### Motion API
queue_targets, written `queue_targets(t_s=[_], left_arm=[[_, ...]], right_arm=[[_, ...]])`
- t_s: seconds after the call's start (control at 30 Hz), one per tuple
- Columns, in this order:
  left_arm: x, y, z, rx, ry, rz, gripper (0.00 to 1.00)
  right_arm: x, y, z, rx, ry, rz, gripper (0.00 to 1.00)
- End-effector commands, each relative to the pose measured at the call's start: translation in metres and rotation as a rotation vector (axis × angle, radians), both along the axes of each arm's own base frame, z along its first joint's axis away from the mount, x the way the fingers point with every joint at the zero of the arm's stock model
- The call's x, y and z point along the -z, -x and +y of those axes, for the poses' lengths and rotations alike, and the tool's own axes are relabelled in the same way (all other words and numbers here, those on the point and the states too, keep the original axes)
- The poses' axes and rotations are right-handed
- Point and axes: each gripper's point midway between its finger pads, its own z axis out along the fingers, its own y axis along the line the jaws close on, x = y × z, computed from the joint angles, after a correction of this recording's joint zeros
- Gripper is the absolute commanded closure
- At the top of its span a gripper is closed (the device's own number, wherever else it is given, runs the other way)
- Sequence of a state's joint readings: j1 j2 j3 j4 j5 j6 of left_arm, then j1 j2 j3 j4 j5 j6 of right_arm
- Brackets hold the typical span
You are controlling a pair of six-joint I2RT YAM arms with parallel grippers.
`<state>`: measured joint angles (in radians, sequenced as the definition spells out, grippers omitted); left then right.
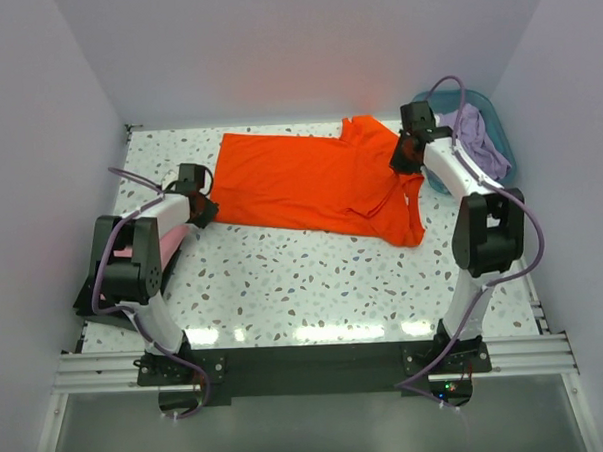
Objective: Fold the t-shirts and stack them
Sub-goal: Fold the tshirt
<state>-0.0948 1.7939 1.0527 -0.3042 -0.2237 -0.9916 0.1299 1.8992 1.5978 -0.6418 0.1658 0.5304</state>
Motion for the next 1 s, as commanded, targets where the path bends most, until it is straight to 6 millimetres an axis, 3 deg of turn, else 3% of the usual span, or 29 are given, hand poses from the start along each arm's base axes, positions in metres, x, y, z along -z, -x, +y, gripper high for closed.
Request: queue_targets(t_s=[0.0, 0.27, 0.47, 0.83, 0.9, 0.97], left_arm=[[-0.001, -0.01, 0.002, -0.03, -0.013, -0.034, 0.76], [-0.005, -0.008, 0.01, -0.056, -0.044, -0.027, 1.0], [-0.009, -0.006, 0.016, -0.069, -0.051, -0.031, 1.0], [-0.014, -0.004, 0.021, -0.075, -0.054, -0.036, 1.0], [-0.016, -0.005, 0.02, -0.068, -0.049, -0.042, 1.0], [-0.016, -0.006, 0.018, -0.06, -0.042, -0.046, 1.0]], right_arm=[[-0.013, -0.015, -0.006, 0.0, 0.037, -0.026, 1.0], [-0.007, -0.03, -0.012, 0.014, 0.08, -0.001, 1.0], [-0.008, -0.043, -0.013, 0.008, 0.101, 0.002, 1.0], [0.034, -0.041, -0.026, 0.03, 0.135, 0.088, 1.0], [0.037, -0.043, -0.025, 0.019, 0.134, 0.09, 0.95], [0.038, -0.043, -0.023, 0.001, 0.127, 0.099, 0.75]])
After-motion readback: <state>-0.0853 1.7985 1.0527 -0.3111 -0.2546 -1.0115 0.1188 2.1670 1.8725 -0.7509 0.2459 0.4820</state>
